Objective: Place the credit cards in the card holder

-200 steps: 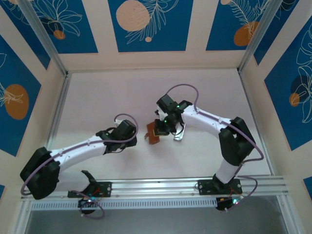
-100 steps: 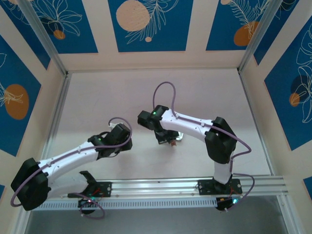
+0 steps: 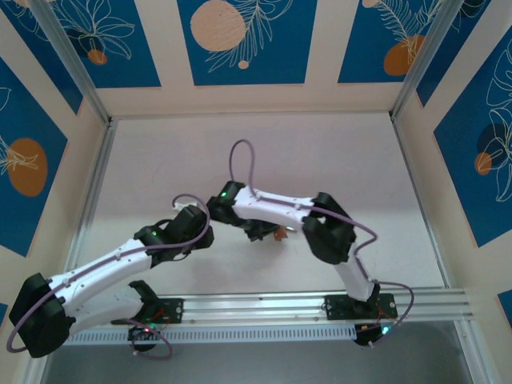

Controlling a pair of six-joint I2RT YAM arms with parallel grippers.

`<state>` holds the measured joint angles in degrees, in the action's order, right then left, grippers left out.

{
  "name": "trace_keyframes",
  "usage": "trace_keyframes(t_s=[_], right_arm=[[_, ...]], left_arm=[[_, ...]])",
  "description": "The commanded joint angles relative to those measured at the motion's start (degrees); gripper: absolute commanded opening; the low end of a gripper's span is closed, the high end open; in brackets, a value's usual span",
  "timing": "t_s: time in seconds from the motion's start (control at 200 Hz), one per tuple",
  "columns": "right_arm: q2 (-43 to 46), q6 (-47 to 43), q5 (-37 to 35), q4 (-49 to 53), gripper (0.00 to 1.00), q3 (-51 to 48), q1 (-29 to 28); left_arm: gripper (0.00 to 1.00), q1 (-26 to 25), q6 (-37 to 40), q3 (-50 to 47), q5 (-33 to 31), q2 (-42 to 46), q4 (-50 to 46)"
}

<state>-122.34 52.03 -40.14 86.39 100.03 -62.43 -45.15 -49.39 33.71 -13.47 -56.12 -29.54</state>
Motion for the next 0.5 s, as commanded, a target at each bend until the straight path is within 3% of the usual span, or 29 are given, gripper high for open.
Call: trace_keyframes(t_s=[0.0,0.12,0.255,0.495], right_arm=[[-4.4,-0.8,2.3,0.2,0.14,5.6,-2.1],[-5.7,-4.3,7.4,-4.1,0.25,7.5,-2.7],[-0.7,-9.1,16.6,-14.0,0.39,3.0,-2.7],[13.3,-12.3,29.2,-26.5,0.42,-10.0,2.2]], left_arm=[[0.39,-0.3,0.1,-0.4,-2.7,2.8,-4.3],[0.39,-0.2,-1.3,-1.2,-4.7,6.5,-7.1],[0.40,-0.1,-2.8,-2.3,-6.8,11.2,-9.7],[0.35,0.0,-1.9,-1.6,-6.1,10.5,-8.5]])
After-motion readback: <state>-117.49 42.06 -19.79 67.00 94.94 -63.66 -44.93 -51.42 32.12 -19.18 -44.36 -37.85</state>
